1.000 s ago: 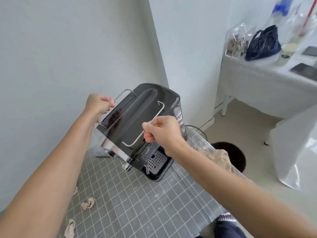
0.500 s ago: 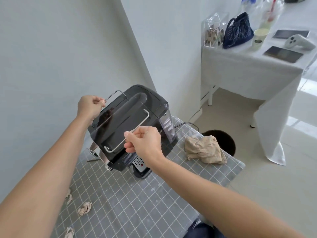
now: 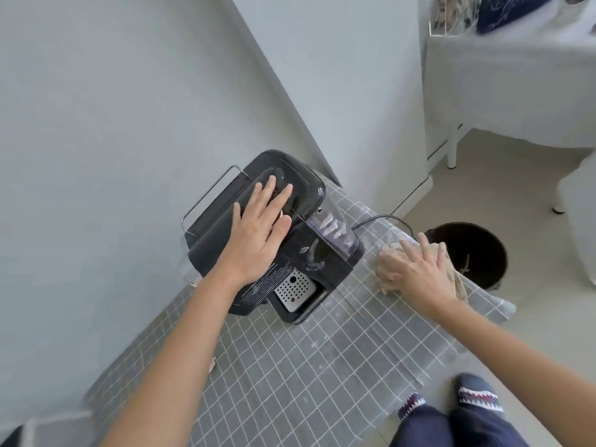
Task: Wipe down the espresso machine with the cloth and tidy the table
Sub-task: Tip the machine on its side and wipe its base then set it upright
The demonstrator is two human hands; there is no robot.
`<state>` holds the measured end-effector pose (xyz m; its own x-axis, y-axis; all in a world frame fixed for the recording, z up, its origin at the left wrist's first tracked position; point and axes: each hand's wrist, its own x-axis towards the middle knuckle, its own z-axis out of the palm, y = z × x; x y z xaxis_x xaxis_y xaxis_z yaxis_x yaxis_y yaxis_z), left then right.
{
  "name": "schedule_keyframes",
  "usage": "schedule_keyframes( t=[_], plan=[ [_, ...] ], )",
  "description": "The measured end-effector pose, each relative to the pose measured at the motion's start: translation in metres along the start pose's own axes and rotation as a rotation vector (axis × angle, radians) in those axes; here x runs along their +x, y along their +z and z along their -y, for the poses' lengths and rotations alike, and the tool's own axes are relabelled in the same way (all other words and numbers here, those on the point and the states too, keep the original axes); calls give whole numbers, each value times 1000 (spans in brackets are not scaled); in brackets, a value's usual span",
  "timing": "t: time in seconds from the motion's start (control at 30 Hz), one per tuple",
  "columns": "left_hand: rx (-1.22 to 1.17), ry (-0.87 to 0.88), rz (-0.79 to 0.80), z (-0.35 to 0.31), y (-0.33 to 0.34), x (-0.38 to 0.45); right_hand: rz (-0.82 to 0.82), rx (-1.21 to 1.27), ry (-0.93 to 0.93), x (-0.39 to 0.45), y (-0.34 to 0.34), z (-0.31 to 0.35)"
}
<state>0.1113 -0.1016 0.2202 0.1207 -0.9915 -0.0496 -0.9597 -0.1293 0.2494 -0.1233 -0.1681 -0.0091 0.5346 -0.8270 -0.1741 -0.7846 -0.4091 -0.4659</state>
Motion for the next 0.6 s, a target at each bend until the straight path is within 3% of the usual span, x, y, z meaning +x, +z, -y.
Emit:
schedule_keyframes(
  t=[0.13,0.2,0.3,0.37,0.43,0.6],
  plan=[
    [145,34,43,4,2,-3,104,-217,-125,12,16,-39],
    [166,41,57,6,1,-6,-34,-90,-157,10,17,-36],
    [174,50,56,7,1,-8,-369,316,-92,-3,9,-12],
    [171,53,50,6,2,-8,-421,296,48,-12,8,5],
    [167,58,43,5,3,-8,-376,107,82,-15,26,10],
    [133,75,44,5,3,-10,-202,-95,-69,-16,81,2]
  ],
)
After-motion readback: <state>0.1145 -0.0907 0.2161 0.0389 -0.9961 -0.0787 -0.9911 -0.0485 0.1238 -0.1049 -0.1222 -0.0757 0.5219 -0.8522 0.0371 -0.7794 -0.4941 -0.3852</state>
